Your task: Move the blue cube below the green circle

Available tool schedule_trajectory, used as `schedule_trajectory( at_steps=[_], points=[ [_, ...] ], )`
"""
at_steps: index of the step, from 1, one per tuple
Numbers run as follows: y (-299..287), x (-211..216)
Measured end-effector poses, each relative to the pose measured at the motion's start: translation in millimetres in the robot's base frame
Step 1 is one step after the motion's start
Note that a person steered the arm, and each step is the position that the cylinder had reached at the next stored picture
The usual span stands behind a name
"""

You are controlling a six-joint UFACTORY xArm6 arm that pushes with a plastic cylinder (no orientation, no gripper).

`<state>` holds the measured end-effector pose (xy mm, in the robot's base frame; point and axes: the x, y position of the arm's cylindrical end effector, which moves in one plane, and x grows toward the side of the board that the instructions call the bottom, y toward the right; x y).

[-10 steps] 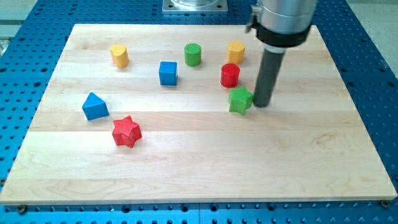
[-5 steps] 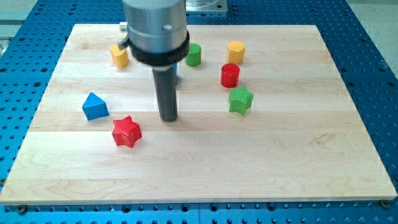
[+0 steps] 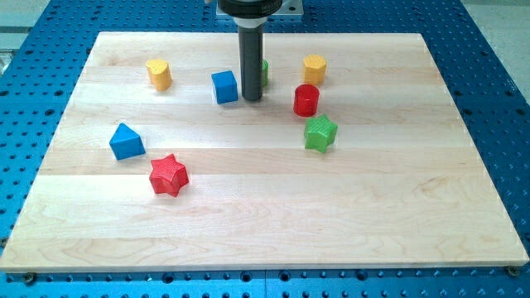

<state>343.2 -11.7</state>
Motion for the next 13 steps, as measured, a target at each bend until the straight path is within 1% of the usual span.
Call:
schedule_trajectory(
  at_steps=[2, 3, 4, 5, 6, 8, 9, 10, 12, 13],
  points=[
    [17.3, 5.1],
    [38.6, 0.7],
    [40.3, -20.3],
    [37.5, -32.4],
    [12.7, -25.6],
    [5.6, -27.1],
    [5.6, -44.1],
    [4.3, -51.0],
    [-10.5, -50.0],
    [3.2, -35.4]
  ],
)
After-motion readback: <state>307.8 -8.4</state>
